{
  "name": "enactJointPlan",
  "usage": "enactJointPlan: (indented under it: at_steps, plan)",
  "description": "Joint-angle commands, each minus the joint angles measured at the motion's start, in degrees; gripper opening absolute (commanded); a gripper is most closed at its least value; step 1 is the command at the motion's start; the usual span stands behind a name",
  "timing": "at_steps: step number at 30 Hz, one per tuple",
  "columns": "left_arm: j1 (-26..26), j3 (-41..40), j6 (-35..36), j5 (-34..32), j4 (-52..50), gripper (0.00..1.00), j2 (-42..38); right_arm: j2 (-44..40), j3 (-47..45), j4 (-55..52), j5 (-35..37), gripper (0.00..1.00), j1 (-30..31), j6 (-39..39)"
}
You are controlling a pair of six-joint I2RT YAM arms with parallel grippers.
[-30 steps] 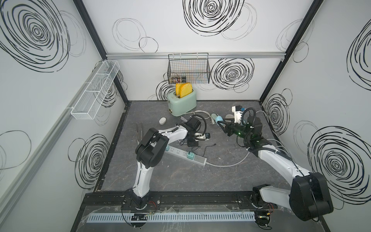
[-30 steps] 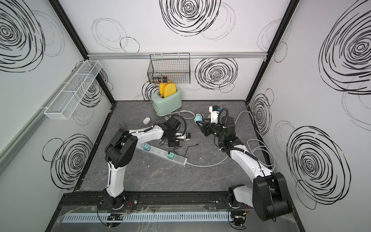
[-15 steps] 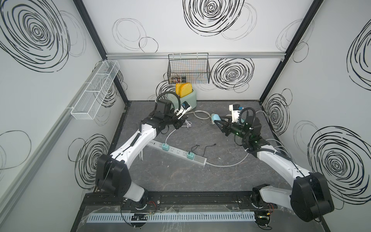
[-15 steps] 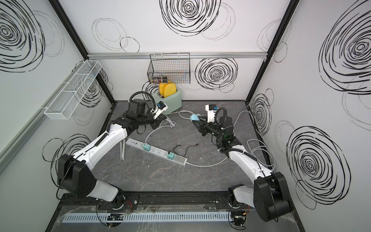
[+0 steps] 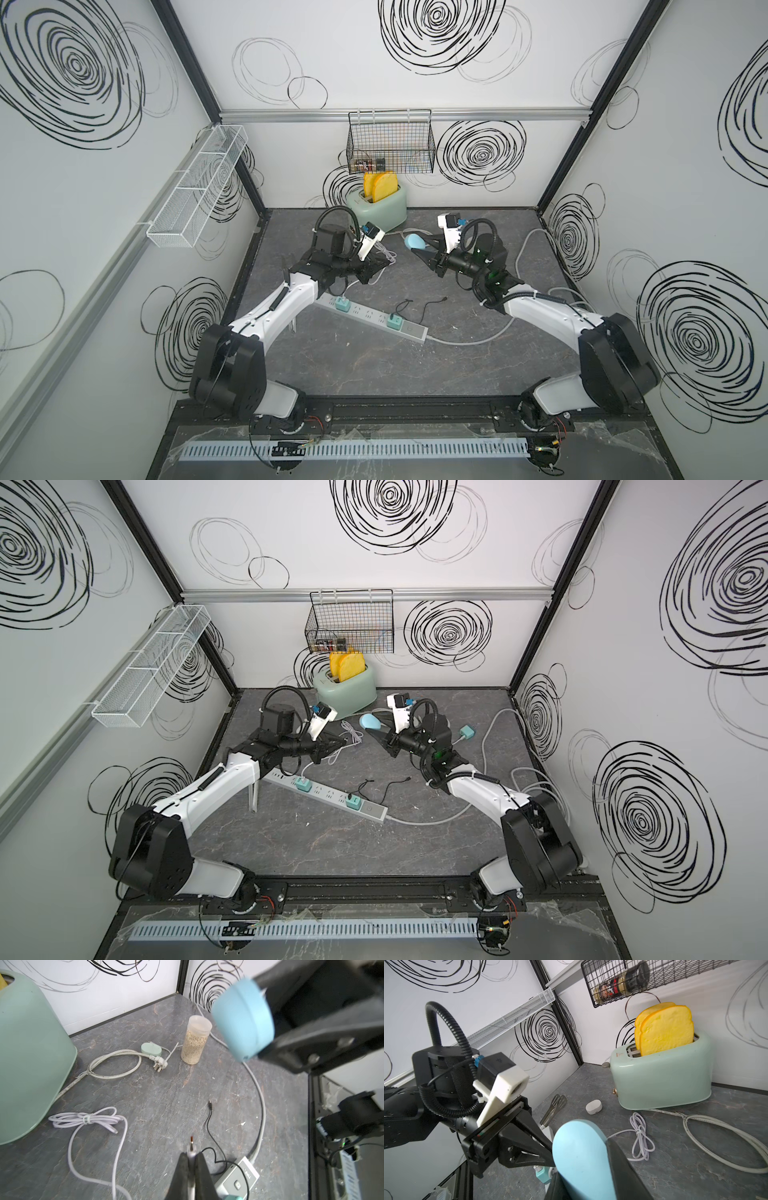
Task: Charge the bluetooth headset
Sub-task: Insert the charging cable into the bluetooth headset.
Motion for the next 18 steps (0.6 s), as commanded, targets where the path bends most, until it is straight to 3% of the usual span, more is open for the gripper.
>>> enactJointPlan:
  at_steps: [1, 18]
  plan:
    - [1.19, -0.28, -6.67, 6.72, 6.41, 0.0, 2.17, 2.51, 2.6, 6.29, 0.05, 0.19, 0.26, -3.17]
    - [0.89, -1.27, -17.09, 14.61, 12.49, 0.0, 4.1, 9.23, 2.56, 15.58, -6.68, 0.21, 0.06, -3.39]
